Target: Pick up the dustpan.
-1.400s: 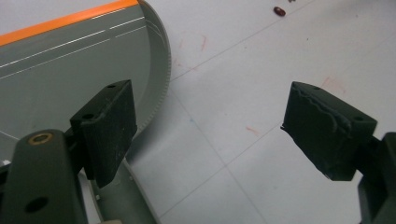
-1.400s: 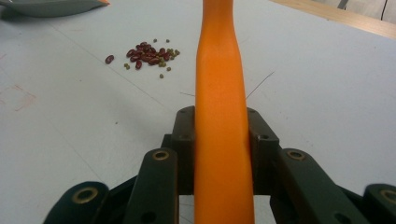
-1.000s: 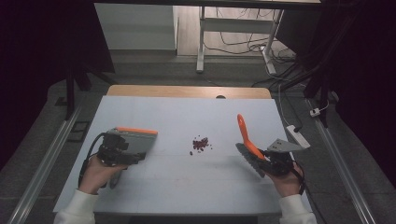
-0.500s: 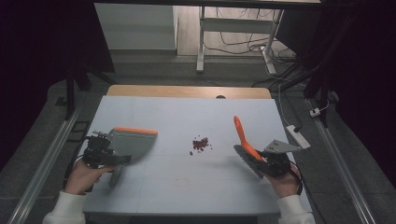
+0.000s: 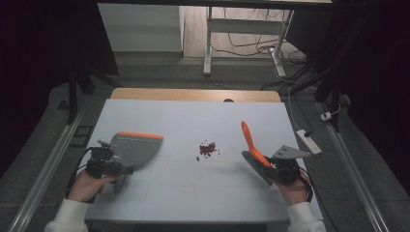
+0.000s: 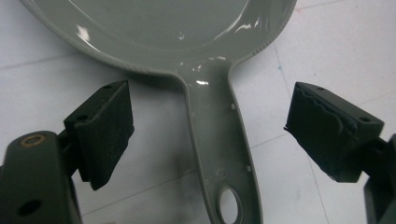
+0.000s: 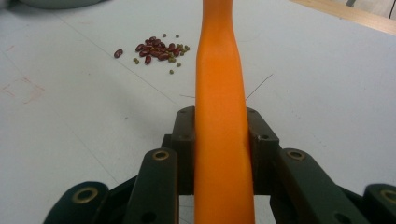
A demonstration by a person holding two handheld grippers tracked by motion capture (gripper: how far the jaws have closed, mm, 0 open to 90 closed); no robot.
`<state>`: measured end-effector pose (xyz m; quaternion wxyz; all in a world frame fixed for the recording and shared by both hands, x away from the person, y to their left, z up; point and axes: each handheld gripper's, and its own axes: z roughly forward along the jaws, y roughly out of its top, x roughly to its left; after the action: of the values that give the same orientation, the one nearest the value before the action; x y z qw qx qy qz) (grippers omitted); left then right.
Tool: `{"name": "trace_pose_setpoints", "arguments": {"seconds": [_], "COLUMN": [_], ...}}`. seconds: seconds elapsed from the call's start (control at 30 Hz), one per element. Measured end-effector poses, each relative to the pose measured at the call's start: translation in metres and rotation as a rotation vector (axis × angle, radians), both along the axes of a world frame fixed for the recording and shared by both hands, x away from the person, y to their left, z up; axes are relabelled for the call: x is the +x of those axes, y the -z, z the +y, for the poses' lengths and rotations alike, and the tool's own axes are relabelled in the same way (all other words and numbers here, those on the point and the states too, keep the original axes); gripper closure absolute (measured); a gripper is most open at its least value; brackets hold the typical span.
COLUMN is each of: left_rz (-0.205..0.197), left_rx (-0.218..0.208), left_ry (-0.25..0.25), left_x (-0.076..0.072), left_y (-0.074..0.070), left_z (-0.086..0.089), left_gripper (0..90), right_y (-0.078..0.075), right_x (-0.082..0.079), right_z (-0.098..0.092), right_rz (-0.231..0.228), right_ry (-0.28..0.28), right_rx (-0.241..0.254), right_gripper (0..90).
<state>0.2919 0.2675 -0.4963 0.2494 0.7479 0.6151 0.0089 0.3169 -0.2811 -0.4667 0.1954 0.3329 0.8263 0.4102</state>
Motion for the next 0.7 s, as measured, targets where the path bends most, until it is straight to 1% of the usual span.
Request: {"name": "trace_pose_setpoints", "arguments": {"seconds": [0.13,0.37,0.47,0.53,0.7], "left_rz": [0.015,0.021,0.031,0.040,0.049], "left_rx": [-0.004,-0.011,-0.012,-0.013,-0.017], "left_ry": [-0.013,-0.045,-0.054,-0.044,-0.059], "left_x": [0.002,0.005,0.006,0.007,0.010], "left_y": [0.006,0.013,0.016,0.018,0.023], "left_z": [0.004,0.004,0.003,0.002,0.000], "left_gripper": [15.7,17.9,20.4,22.0,26.4], "right_y": [0.000,0.002,0.002,0.002,0.002], "right_x": [0.000,0.001,0.001,0.001,0.002], "right_z": [0.000,0.000,0.000,0.001,0.002], "right_rz": [-0.002,0.007,0.007,0.007,0.010], "right_ry": [-0.001,-0.001,0.000,-0.001,-0.004], "right_rx": [0.004,-0.004,-0.002,0.001,0.002], "right_gripper": [70.1,70.1,70.1,70.1,70.1]}}
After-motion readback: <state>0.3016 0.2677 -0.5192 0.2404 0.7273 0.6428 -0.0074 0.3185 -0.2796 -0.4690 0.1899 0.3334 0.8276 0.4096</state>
